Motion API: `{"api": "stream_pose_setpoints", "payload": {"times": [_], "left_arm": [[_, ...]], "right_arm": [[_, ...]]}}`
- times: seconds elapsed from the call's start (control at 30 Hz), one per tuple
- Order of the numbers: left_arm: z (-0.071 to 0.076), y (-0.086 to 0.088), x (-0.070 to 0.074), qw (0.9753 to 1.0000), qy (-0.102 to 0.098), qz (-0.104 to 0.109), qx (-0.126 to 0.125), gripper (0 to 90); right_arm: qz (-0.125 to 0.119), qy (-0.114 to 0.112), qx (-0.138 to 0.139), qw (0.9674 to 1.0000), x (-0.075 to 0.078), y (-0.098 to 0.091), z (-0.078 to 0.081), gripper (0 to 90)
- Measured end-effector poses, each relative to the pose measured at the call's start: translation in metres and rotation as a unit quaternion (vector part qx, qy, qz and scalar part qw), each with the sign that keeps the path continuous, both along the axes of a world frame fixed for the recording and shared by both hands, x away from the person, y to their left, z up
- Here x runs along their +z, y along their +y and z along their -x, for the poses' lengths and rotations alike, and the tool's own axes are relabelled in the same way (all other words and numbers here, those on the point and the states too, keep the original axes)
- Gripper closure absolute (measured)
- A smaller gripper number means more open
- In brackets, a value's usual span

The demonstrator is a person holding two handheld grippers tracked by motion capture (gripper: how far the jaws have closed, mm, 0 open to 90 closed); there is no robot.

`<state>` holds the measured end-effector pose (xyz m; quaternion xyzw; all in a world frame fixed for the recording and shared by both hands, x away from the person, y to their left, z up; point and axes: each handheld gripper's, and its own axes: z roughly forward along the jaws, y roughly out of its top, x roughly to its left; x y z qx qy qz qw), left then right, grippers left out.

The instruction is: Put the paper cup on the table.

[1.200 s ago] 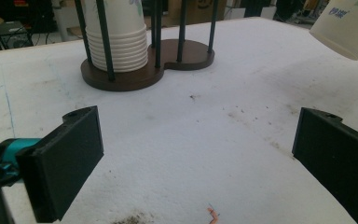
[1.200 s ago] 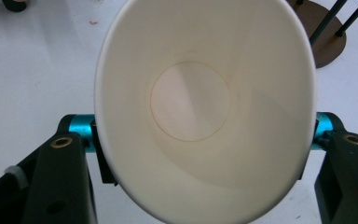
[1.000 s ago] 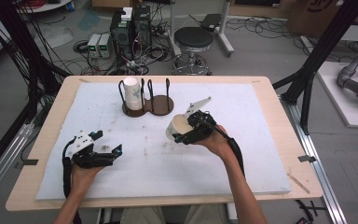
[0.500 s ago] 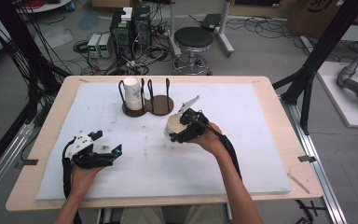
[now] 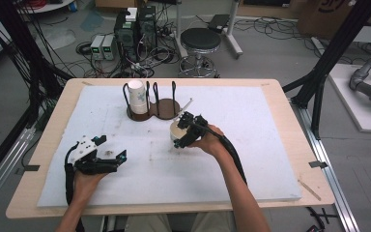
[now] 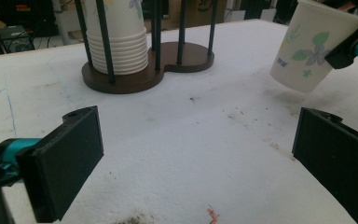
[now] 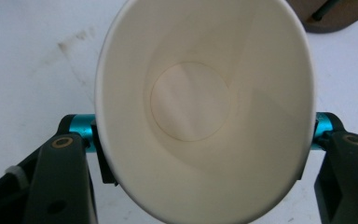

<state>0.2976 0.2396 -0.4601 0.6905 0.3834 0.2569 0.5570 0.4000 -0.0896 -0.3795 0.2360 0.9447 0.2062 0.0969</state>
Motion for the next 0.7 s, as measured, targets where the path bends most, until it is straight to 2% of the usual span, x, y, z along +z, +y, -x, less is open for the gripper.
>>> {"api": "stream_pose_setpoints", "payload": {"times": [0.03, 0.2, 0.37, 0.5, 0.7], "left_arm": [[0.0, 0.0, 0.0, 1.0, 0.0, 0.0, 0.0, 1.8], [0.0, 0.0, 0.0, 1.0, -0.001, -0.003, -0.001, 1.7], [0.0, 0.0, 0.0, 1.0, -0.001, -0.003, 0.0, 1.8], [0.0, -0.001, 0.0, 1.0, -0.002, -0.004, 0.0, 1.8], [0.0, -0.001, 0.0, 1.0, -0.003, -0.005, 0.0, 1.7]], "right_arm": [[0.012, 0.006, 0.0, 0.9999, -0.003, 0.002, -0.001, 33.2], [0.022, 0.014, -0.002, 0.9997, -0.007, 0.004, -0.004, 33.2], [0.047, 0.025, -0.013, 0.9985, -0.011, 0.009, -0.007, 33.1], [0.054, 0.03, -0.016, 0.998, -0.01, 0.013, -0.01, 33.1], [0.05, 0.034, -0.021, 0.998, -0.011, 0.014, -0.012, 33.0]]}}
